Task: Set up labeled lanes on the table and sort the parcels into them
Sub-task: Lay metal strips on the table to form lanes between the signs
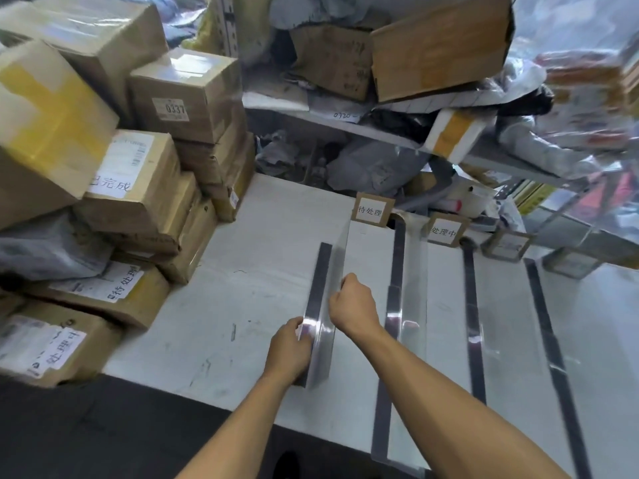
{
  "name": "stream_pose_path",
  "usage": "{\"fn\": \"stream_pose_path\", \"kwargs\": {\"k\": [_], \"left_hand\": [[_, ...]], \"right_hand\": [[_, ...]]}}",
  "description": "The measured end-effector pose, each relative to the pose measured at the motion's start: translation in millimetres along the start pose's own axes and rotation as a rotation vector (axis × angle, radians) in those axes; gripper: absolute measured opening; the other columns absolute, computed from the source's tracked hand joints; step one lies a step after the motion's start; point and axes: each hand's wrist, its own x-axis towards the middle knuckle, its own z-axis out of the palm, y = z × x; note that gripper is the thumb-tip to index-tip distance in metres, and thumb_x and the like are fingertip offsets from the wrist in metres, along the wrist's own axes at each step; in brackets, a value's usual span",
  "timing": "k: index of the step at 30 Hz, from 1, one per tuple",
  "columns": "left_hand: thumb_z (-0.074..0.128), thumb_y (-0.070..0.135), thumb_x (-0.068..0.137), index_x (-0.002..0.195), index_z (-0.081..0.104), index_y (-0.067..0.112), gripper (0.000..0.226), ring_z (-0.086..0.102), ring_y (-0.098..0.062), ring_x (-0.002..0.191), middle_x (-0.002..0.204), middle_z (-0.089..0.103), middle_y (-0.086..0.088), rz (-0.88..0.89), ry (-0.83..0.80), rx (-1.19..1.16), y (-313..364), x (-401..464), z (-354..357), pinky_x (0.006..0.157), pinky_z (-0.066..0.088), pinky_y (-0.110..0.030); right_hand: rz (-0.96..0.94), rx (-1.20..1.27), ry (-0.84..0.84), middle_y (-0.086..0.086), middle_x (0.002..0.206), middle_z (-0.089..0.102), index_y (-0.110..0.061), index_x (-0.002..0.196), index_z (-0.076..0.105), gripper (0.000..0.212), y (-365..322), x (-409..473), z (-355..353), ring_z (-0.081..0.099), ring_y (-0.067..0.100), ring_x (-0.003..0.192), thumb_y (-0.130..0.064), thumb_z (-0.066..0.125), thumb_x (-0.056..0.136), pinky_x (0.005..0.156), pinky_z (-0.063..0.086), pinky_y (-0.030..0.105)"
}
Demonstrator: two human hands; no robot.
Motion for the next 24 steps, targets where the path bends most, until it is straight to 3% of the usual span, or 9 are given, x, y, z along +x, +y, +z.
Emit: {"fn": "stream_pose_path", "kwargs": {"k": [5,9,12,15,18,21,24], "left_hand": [[0.043,0.049,0.100,0.135,0.047,0.043,0.035,0.052,-0.002,0.116,0.140,0.056,0.008,0.118,-0.229,-0.129,8.5,-19.4,18.8,0.094,0.039,-0.020],[0.048,0.045,0.094,0.147,0.030,0.045,0.056,0.049,-0.010,0.130,0.149,0.045,0.010,0.114,-0.325,-0.015,9.3,-28.8,26.8,0.102,0.041,-0.027],[0.046,0.033,0.095,0.151,0.022,0.044,0.062,0.054,-0.004,0.116,0.148,0.048,0.007,0.142,-0.280,0.057,15.9,-34.3,27.9,0.081,0.038,-0.007],[0.044,0.025,0.099,0.153,0.025,0.035,0.058,0.057,-0.015,0.123,0.145,0.052,0.003,0.176,-0.178,0.137,23.6,-41.0,29.8,0.084,0.040,-0.016],[0.044,0.023,0.101,0.150,0.032,0.028,0.051,0.062,-0.016,0.112,0.136,0.059,0.001,0.152,-0.044,0.144,31.6,-48.7,27.8,0.090,0.051,-0.024],[0.046,0.019,0.100,0.146,0.041,0.025,0.046,0.063,-0.018,0.108,0.128,0.064,0.001,0.137,0.073,0.108,37.8,-53.6,19.2,0.087,0.051,-0.028],[0.046,0.022,0.102,0.140,0.048,0.027,0.039,0.061,-0.016,0.114,0.128,0.064,0.004,0.118,0.145,0.027,43.7,-56.7,9.0,0.089,0.048,-0.027]], "right_hand": [[0.029,-0.030,-0.025,0.005,0.094,0.054,-0.005,0.115,0.048,0.018,23.3,-3.0,5.2,0.052,0.017,0.072,-0.006,0.044,0.098,0.048,0.033,0.020],[0.038,0.062,-0.072,0.007,0.098,0.061,-0.009,0.117,0.048,0.018,32.1,0.1,6.0,0.059,0.019,0.076,-0.015,0.047,0.100,0.056,0.044,0.024],[0.039,0.117,-0.134,0.010,0.108,0.066,-0.010,0.129,0.047,0.037,36.6,4.2,4.7,0.065,0.021,0.085,-0.033,0.050,0.100,0.062,0.046,0.026],[0.076,0.221,-0.176,0.009,0.117,0.062,-0.010,0.141,0.044,0.060,37.3,7.4,5.1,0.065,0.019,0.088,-0.053,0.044,0.099,0.068,0.051,0.028],[0.103,0.321,-0.212,0.010,0.138,0.052,-0.013,0.149,0.037,0.076,34.6,6.0,5.7,0.062,0.020,0.098,-0.067,0.033,0.096,0.070,0.054,0.029],[0.114,0.366,-0.237,0.008,0.148,0.045,-0.017,0.153,0.032,0.082,32.4,4.1,4.3,0.060,0.025,0.109,-0.073,0.028,0.093,0.078,0.056,0.035],[0.105,0.380,-0.244,0.006,0.149,0.044,-0.020,0.155,0.028,0.083,31.2,3.9,2.6,0.062,0.020,0.100,-0.074,0.026,0.093,0.076,0.057,0.035]]}}
